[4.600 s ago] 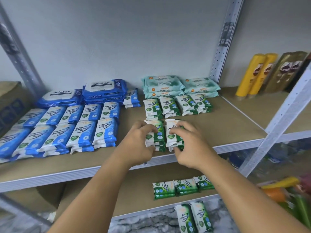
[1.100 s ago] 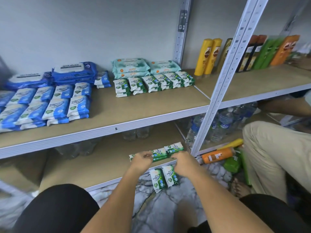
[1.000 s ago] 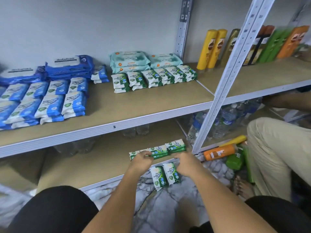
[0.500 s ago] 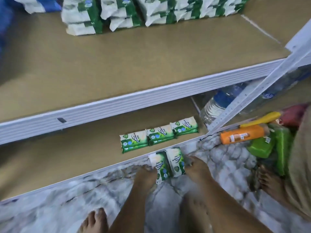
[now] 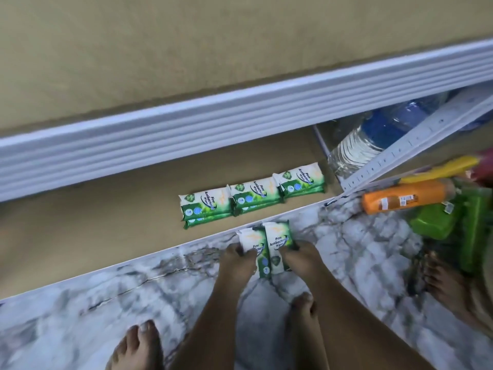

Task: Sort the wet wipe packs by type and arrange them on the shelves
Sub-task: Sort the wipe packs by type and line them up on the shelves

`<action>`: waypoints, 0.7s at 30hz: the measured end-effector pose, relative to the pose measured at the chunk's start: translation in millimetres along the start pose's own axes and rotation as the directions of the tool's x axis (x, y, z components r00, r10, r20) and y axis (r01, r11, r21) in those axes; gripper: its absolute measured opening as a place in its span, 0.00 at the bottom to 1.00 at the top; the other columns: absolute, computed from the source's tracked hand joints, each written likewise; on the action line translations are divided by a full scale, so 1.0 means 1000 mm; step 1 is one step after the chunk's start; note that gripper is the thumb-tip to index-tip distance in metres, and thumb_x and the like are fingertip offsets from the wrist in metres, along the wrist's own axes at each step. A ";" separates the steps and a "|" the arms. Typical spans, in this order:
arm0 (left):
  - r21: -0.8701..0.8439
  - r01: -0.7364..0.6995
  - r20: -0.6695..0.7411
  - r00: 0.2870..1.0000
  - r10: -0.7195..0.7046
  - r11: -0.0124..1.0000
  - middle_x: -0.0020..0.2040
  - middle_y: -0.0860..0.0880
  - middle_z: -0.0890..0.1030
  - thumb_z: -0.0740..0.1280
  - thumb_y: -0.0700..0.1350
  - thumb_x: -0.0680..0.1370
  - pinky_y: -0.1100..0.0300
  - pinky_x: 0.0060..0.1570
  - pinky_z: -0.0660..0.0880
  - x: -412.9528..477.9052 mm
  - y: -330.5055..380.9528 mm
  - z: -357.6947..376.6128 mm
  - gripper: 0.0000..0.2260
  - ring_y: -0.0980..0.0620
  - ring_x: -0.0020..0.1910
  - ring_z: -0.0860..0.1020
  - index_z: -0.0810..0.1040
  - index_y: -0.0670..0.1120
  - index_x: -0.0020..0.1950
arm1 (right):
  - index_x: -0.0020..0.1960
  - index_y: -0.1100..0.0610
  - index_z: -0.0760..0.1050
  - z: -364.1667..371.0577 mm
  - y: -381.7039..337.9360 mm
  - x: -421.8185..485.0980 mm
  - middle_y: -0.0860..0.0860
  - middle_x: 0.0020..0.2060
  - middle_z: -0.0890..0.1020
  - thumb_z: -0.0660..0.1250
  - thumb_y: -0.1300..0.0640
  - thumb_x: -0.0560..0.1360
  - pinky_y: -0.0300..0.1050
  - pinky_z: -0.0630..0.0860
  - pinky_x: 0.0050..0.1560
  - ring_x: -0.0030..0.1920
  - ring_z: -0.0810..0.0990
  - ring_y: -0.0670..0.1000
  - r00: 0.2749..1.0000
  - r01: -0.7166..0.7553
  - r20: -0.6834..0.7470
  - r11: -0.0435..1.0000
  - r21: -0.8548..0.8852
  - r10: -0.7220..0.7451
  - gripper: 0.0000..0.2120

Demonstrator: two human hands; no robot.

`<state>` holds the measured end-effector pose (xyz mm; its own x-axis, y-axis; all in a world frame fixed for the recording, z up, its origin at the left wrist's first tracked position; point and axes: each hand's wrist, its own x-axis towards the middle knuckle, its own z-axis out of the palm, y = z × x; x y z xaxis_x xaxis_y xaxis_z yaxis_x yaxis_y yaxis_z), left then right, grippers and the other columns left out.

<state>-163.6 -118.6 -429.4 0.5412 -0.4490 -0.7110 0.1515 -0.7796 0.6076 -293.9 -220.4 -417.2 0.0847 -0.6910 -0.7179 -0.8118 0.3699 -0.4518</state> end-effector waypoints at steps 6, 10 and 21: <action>-0.030 -0.004 0.012 1.000 0.004 1.000 0.40 0.48 0.81 0.71 0.49 0.76 0.61 0.36 0.73 -0.018 -0.010 -0.015 0.06 0.53 0.36 0.79 0.77 0.47 0.48 | 0.47 0.56 0.80 0.004 0.001 -0.024 0.52 0.38 0.83 0.73 0.56 0.71 0.45 0.81 0.40 0.39 0.83 0.51 1.000 -0.014 -0.009 0.993 0.116 0.015 0.07; -0.054 -0.014 0.019 1.000 0.015 0.998 0.47 0.51 0.84 0.69 0.47 0.78 0.59 0.44 0.78 -0.043 -0.010 -0.039 0.09 0.53 0.43 0.82 0.80 0.48 0.57 | 0.52 0.59 0.78 0.001 -0.003 -0.060 0.55 0.43 0.83 0.73 0.53 0.73 0.41 0.75 0.33 0.41 0.82 0.52 0.999 -0.032 -0.024 0.963 0.267 0.040 0.12; -0.073 -0.237 -0.042 0.971 0.235 0.969 0.33 0.53 0.79 0.70 0.48 0.78 0.58 0.37 0.75 -0.168 0.046 -0.118 0.07 0.54 0.31 0.76 0.79 0.45 0.48 | 0.50 0.56 0.77 -0.036 -0.051 -0.203 0.52 0.43 0.82 0.72 0.51 0.75 0.45 0.76 0.45 0.44 0.79 0.50 0.980 0.198 -0.089 0.840 0.506 -0.177 0.09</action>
<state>-150.0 -27.8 -240.1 0.5962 -0.6005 -0.5329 0.0788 -0.6168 0.7832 -290.4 -121.4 -229.1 0.1757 -0.7980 -0.5765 -0.3727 0.4881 -0.7892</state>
